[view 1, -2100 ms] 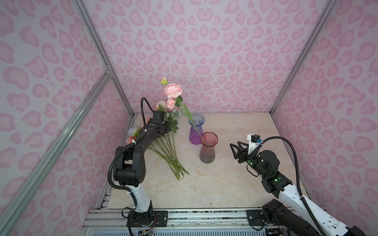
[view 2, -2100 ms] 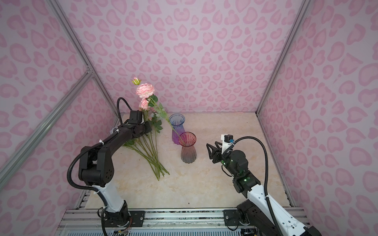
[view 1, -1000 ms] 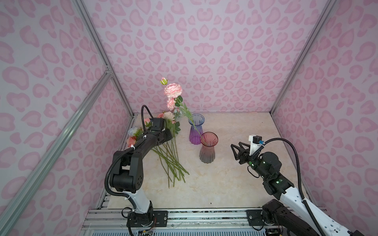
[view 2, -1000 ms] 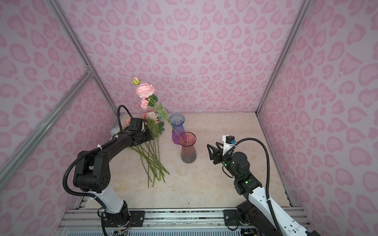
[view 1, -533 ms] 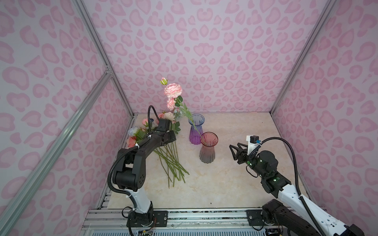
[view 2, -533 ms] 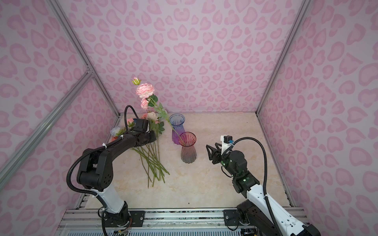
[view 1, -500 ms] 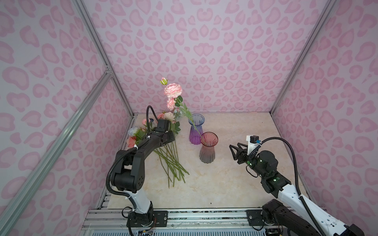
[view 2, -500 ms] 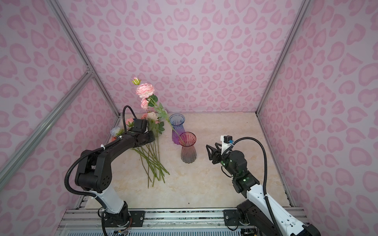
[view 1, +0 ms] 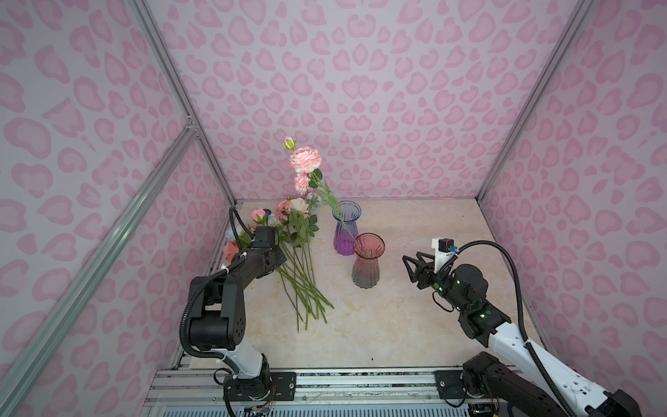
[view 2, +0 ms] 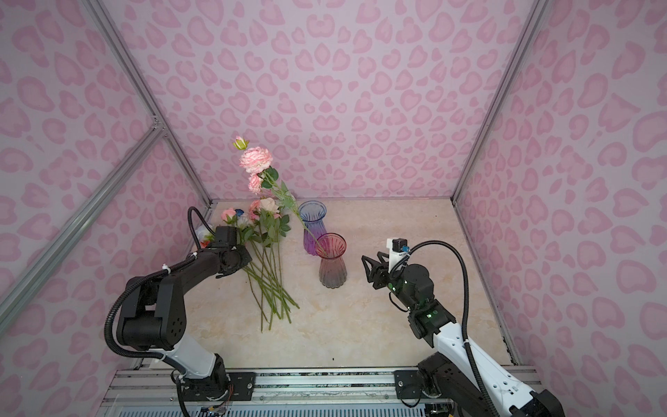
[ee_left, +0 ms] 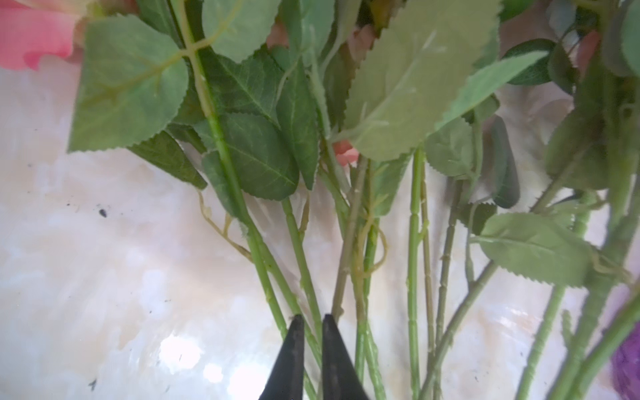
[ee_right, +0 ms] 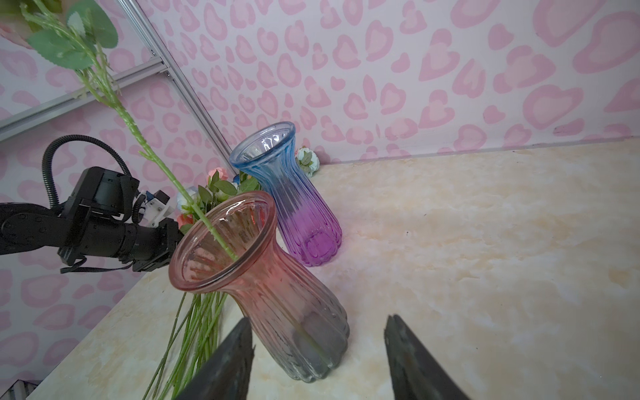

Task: Arrange flowers in a vase
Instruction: Pick up the flower from the flowers.

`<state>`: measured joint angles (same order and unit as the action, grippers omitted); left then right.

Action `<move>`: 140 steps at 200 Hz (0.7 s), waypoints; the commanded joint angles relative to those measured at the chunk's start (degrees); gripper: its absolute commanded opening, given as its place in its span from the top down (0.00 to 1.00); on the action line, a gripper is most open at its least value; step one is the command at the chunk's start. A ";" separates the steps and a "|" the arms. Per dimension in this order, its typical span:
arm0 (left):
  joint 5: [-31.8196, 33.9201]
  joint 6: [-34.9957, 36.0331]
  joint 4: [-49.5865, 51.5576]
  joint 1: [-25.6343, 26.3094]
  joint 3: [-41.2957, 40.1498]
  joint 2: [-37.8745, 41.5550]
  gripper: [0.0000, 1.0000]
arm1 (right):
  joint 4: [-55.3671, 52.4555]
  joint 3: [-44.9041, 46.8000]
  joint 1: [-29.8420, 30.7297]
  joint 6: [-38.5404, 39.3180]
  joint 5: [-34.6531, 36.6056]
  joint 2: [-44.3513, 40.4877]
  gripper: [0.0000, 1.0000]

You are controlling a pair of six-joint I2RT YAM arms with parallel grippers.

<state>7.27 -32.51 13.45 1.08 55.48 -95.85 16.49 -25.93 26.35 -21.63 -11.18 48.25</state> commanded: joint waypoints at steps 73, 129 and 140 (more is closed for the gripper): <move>-3.87 0.68 -5.03 -0.48 -4.27 6.21 0.83 | 1.61 -0.08 0.05 0.19 -0.39 0.58 0.38; -5.48 0.52 -5.66 -0.49 -3.46 2.82 0.84 | 1.40 -0.43 0.15 -0.06 -0.77 0.90 0.38; -5.96 0.69 -6.29 -0.48 -3.32 1.51 0.83 | 1.04 -0.39 0.13 0.02 -0.43 0.47 0.38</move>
<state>2.72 -31.83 9.04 0.60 51.70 -92.36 16.82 -25.96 26.35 -21.47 -11.62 49.30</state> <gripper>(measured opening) 0.164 0.617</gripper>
